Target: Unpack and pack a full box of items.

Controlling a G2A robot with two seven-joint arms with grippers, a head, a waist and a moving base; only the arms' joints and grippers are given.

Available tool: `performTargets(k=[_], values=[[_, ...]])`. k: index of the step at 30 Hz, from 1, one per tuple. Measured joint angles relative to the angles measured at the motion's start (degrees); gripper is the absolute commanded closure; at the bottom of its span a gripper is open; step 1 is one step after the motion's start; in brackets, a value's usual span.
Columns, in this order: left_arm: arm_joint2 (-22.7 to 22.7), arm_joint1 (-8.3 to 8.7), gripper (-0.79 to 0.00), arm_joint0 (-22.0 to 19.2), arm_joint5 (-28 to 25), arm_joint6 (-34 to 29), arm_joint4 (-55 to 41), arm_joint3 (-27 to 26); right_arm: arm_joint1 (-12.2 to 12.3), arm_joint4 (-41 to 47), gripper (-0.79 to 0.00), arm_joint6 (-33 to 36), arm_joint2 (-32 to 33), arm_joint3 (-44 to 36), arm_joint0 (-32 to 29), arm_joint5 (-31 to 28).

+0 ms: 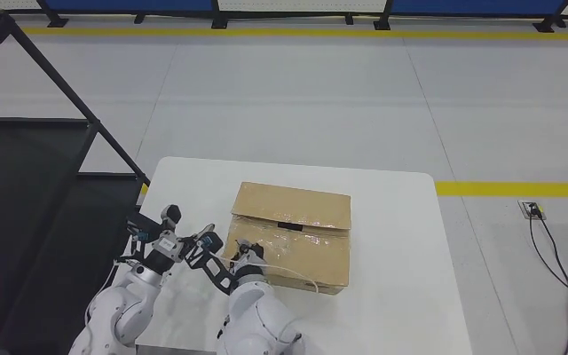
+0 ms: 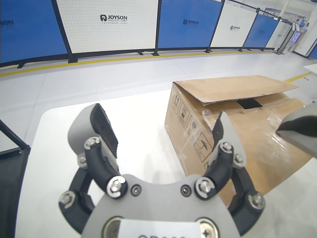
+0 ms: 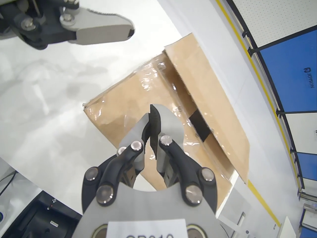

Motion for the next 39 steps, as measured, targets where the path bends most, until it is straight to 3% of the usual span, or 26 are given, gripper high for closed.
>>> performTargets(k=[7,10,11,14,15,16,22,29,34,35,36,37,39], values=[[0.4,0.22,-0.785,0.0,-1.4,-1.0,1.4,-1.2,0.9,-2.7,0.000,0.3,2.9,-6.2,-2.8,-4.0],[0.3,0.29,-0.785,0.2,-1.6,-1.0,1.6,-1.7,1.7,-6.3,-0.028,0.7,3.8,-9.7,-4.7,-10.2],[0.3,0.30,-0.785,0.1,-1.6,-1.1,1.5,-1.7,2.0,-7.2,-0.135,0.8,4.3,-11.0,-5.4,-12.9],[0.3,0.33,-0.785,-0.3,-1.3,-1.8,1.3,-1.7,3.3,-9.4,-0.292,0.1,6.5,-15.9,-8.7,-22.0],[0.3,0.34,-0.785,-0.5,-1.3,-1.9,1.4,-1.7,3.6,-9.7,-0.674,0.0,7.5,-17.5,-9.9,-23.7],[0.4,0.35,-0.785,-0.7,-1.1,-2.1,1.4,-1.6,4.1,-10.0,-0.785,-0.6,8.6,-19.0,-11.3,-26.0],[1.3,0.25,-0.785,-1.5,-0.1,-2.4,1.4,-1.5,5.6,-11.3,-0.785,-4.3,13.2,-21.0,-15.4,-34.6],[2.2,0.07,-0.785,-1.6,1.9,-1.8,1.4,-1.6,5.8,-12.2,-0.785,-5.4,13.2,-20.3,-15.2,-33.6],[2.8,-0.11,-0.785,-1.4,3.5,-0.9,1.2,-1.7,7.3,-23.9,-0.785,-17.6,11.3,-17.8,-14.7,-28.4],[2.9,-0.15,-0.785,-1.3,3.9,-0.6,1.0,-1.7,7.7,-26.0,-0.742,-20.0,11.2,-17.8,-15.3,-27.2],[2.9,-0.17,-0.785,-1.2,4.1,-0.5,0.9,-1.7,8.0,-27.7,-0.517,-22.3,11.3,-17.8,-16.1,-26.1],[3.0,-0.21,-0.785,-1.1,4.5,-0.3,0.7,-1.6,8.5,-29.5,-0.391,-25.1,11.8,-17.9,-17.0,-25.1],[3.0,-0.25,-0.785,-1.0,4.8,-0.1,0.6,-1.6,9.0,-31.2,-0.382,-28.3,12.8,-17.9,-17.9,-25.4]])
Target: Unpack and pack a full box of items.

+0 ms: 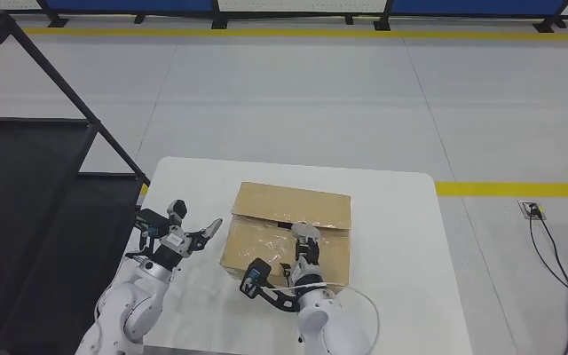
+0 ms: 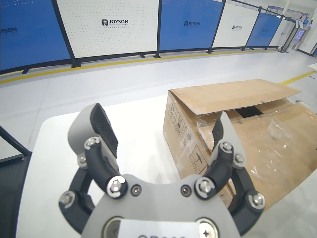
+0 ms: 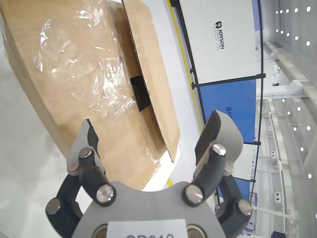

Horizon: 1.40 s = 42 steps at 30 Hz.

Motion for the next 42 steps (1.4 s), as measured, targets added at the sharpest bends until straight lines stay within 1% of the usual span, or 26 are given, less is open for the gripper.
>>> performTargets(k=[4,7,11,16,23,27,42], values=[[0.1,-0.08,-0.785,0.1,0.7,0.5,-0.3,0.0,0.8,-0.5,-0.385,-4.3,2.5,0.1,-0.1,-3.9],[0.1,-0.12,-0.785,0.2,1.0,0.7,-0.4,-0.1,1.2,-0.7,-0.363,-6.1,3.9,0.5,0.3,-5.6],[0.2,-0.16,-0.785,0.3,1.4,0.9,-0.5,-0.4,1.4,-1.6,-0.369,-6.6,4.1,2.3,1.3,-6.2],[0.2,-0.21,-0.785,0.4,1.9,1.0,-0.5,-0.5,1.8,-2.6,-0.357,-7.4,3.7,2.9,1.9,-7.8],[0.4,-0.27,-0.785,0.4,2.2,0.7,-0.5,-0.4,2.6,-5.6,-0.357,-8.3,3.1,-1.0,-1.6,-7.3],[0.7,-0.33,-0.785,0.1,2.1,0.8,-0.4,-0.3,3.0,-6.6,-0.357,-8.8,2.8,-1.0,-2.5,-7.6],[-0.2,-0.27,-0.785,0.6,2.1,1.1,-0.6,-0.1,2.5,-3.6,-0.348,-7.7,1.2,6.2,2.8,-7.4]])
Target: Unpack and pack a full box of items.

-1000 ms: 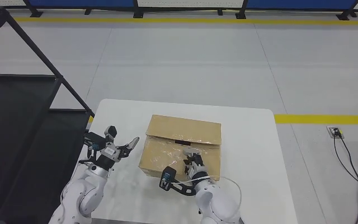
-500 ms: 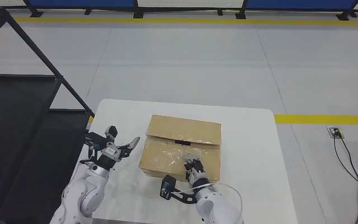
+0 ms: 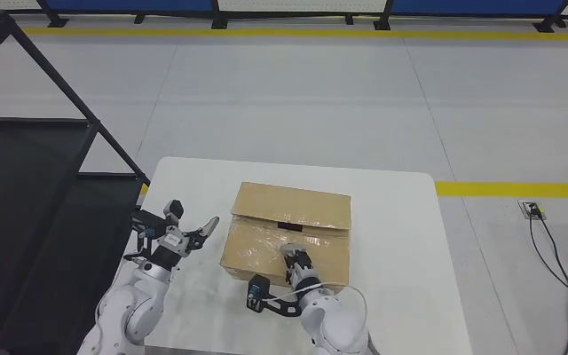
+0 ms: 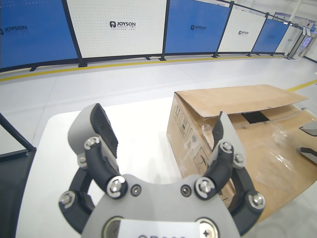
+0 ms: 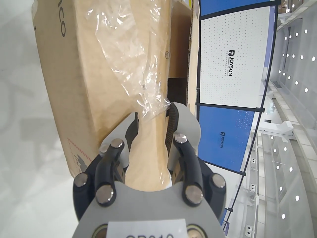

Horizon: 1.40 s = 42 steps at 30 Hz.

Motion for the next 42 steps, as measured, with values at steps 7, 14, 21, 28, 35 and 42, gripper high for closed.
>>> performTargets(k=[7,14,21,28,35,42], values=[[-0.4,0.02,-0.785,0.4,-0.3,0.2,-0.5,-0.1,-0.4,1.3,-0.320,1.5,-1.1,1.5,1.3,3.4],[-0.8,0.05,-0.785,0.7,-0.5,0.4,-0.9,-0.1,-1.1,3.4,-0.274,6.4,-1.8,2.9,1.8,8.9],[-0.9,0.03,-0.785,0.8,-0.5,0.5,-1.1,-0.1,-1.7,6.1,0.000,9.9,-1.8,4.1,2.8,10.6],[-0.9,0.04,-0.785,0.8,-0.8,0.5,-0.9,-0.1,-2.0,10.0,0.000,12.1,-0.5,2.9,1.8,14.4],[-0.5,0.00,-0.785,0.7,-0.9,0.4,-0.5,-0.2,-1.9,13.7,0.000,8.9,0.6,0.3,-0.8,18.9],[0.3,-0.02,-0.785,0.6,-1.6,0.0,0.9,0.2,-1.3,16.5,0.000,1.0,2.1,-2.1,-3.7,23.2]])
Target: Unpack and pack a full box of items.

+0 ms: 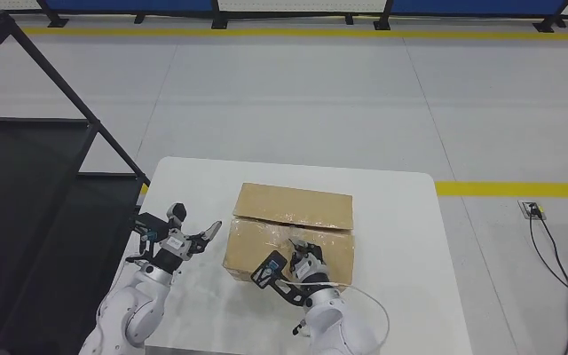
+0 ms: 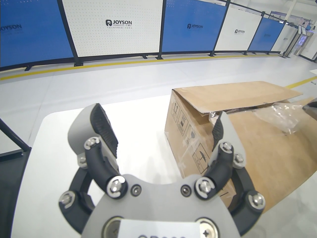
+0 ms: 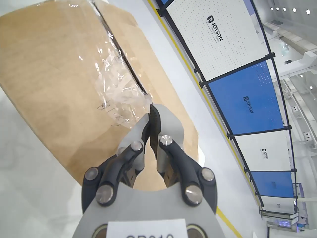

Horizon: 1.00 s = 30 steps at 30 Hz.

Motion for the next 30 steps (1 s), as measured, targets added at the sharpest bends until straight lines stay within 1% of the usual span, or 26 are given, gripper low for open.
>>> performTargets(k=[5,7,11,23,30], values=[[0.6,0.09,-0.785,0.4,-1.4,-0.1,1.5,0.1,0.1,2.0,0.000,-3.5,-0.3,-0.1,-0.2,2.9],[0.8,0.20,-0.785,0.7,-2.5,-0.2,2.7,0.1,0.1,3.4,0.000,-5.3,-0.4,0.2,0.1,2.9],[1.5,0.18,-0.785,0.9,-2.9,-0.1,3.4,0.4,0.3,5.6,0.000,-8.8,-0.3,0.9,1.0,1.8],[3.9,-0.15,-0.785,-1.3,-3.0,-0.9,3.7,3.4,0.7,7.6,0.000,-14.0,-1.6,1.7,2.5,1.0],[4.5,-0.23,-0.785,-2.2,-3.4,-0.8,3.4,5.1,0.7,7.8,0.000,-14.6,-3.4,1.7,3.6,2.0]])
